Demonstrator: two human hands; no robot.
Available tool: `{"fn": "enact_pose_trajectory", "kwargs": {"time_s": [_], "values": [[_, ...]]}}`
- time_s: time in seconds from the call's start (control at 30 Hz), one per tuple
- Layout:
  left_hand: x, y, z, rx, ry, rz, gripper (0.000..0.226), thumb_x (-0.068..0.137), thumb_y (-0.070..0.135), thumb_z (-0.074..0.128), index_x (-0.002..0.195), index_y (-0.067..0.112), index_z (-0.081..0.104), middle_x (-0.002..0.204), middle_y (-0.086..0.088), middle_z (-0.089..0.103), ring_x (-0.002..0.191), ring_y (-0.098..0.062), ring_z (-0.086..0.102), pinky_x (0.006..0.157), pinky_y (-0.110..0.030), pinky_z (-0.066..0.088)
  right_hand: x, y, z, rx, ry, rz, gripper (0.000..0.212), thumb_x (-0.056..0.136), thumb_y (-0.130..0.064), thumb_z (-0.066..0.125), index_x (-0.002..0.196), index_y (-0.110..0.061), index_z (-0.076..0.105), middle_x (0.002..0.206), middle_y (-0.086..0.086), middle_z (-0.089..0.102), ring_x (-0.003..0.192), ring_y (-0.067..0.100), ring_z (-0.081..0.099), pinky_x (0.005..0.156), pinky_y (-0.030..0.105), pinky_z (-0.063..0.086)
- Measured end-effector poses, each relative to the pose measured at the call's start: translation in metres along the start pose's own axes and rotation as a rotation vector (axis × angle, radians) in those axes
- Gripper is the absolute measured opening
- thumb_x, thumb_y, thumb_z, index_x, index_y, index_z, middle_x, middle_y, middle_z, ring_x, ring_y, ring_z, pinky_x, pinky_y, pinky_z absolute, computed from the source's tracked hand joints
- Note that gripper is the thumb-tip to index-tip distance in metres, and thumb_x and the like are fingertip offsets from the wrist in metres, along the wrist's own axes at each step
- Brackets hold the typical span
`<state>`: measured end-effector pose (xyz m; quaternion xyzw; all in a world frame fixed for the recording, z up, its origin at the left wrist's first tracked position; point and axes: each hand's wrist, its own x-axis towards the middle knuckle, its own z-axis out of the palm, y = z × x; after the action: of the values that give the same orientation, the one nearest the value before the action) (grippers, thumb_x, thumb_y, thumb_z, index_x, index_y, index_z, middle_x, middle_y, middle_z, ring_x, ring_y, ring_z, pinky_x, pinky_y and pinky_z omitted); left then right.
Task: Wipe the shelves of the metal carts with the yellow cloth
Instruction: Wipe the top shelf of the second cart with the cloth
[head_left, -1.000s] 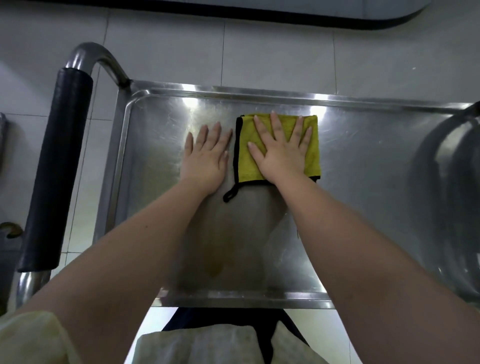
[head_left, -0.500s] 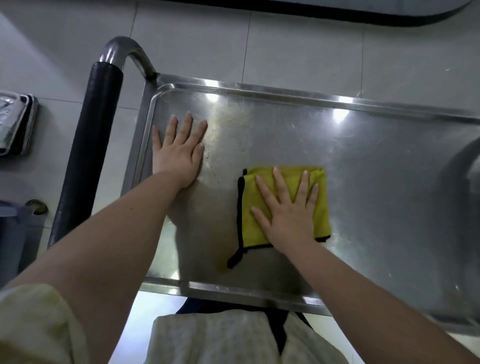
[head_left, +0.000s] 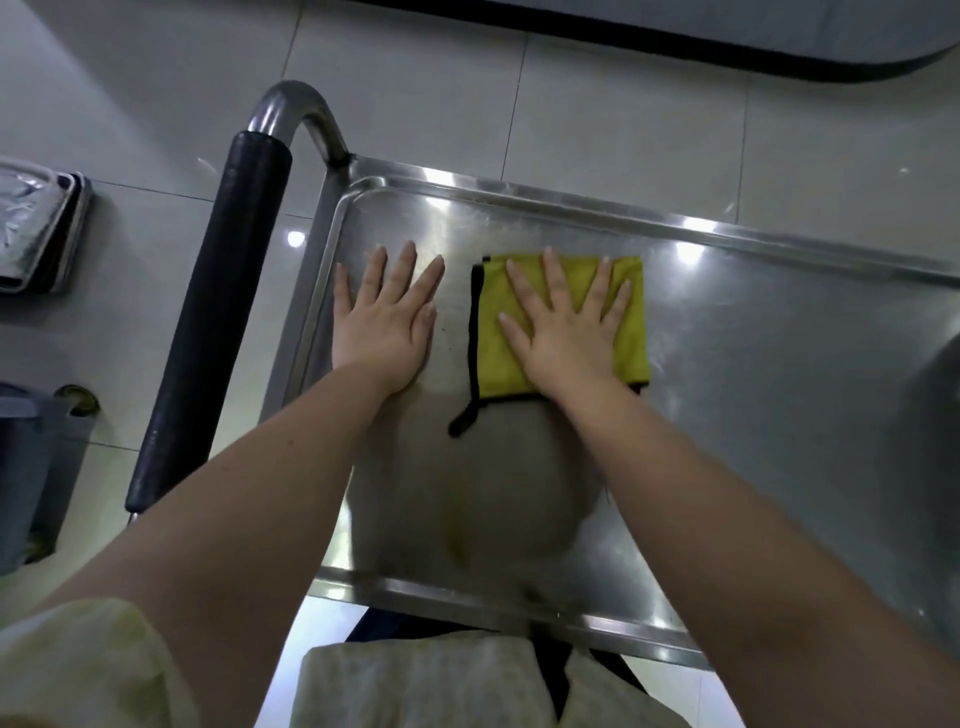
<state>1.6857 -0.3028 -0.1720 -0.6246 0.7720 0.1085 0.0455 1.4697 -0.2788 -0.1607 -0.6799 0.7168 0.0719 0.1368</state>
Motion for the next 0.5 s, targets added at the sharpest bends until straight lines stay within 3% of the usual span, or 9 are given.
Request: {"fn": "enact_pose_trajectory", "kwargs": {"time_s": [0.17, 0.3, 0.37, 0.5], "values": [[0.002, 0.000, 0.000, -0.016, 0.013, -0.001, 0.052, 0.102, 0.047, 0.009, 0.153, 0.044, 0.003, 0.165, 0.008, -0.001, 0.151, -0.022, -0.005, 0.118, -0.056, -0.009, 0.034, -0.016, -0.013, 0.019, -0.055, 0.115, 0.067, 0.093, -0.070, 0.012, 0.149, -0.048, -0.016, 0.160, -0.001, -0.028, 0.139, 0.050, -0.029, 0.107, 0.064, -0.025], [0.002, 0.000, 0.000, -0.034, 0.012, -0.004, 0.052, 0.102, 0.047, 0.008, 0.153, 0.045, 0.002, 0.165, 0.008, -0.001, 0.151, -0.021, -0.005, 0.118, -0.056, -0.009, 0.040, -0.047, -0.023, 0.437, -0.010, 0.588, 0.090, 0.094, -0.068, 0.022, 0.151, -0.016, -0.025, 0.157, 0.017, -0.031, 0.139, 0.047, -0.031, 0.111, 0.055, -0.024], [0.003, -0.001, 0.001, -0.040, 0.012, -0.003, 0.052, 0.102, 0.047, 0.008, 0.153, 0.045, 0.001, 0.164, 0.008, -0.002, 0.151, -0.021, -0.006, 0.118, -0.057, -0.009, 0.051, -0.055, -0.028, 0.482, 0.012, 0.727, 0.093, 0.094, -0.068, 0.020, 0.152, -0.006, -0.019, 0.157, 0.023, -0.024, 0.141, 0.048, -0.025, 0.114, 0.056, -0.019], [0.007, -0.003, 0.003, -0.050, 0.011, 0.000, 0.052, 0.102, 0.048, 0.008, 0.153, 0.046, -0.001, 0.164, 0.009, -0.003, 0.151, -0.021, -0.006, 0.118, -0.057, -0.009, 0.053, -0.058, -0.015, 0.254, 0.038, 0.574, 0.094, 0.091, -0.069, 0.018, 0.154, -0.003, -0.008, 0.158, 0.029, -0.015, 0.142, 0.054, -0.015, 0.113, 0.065, -0.010]]}}
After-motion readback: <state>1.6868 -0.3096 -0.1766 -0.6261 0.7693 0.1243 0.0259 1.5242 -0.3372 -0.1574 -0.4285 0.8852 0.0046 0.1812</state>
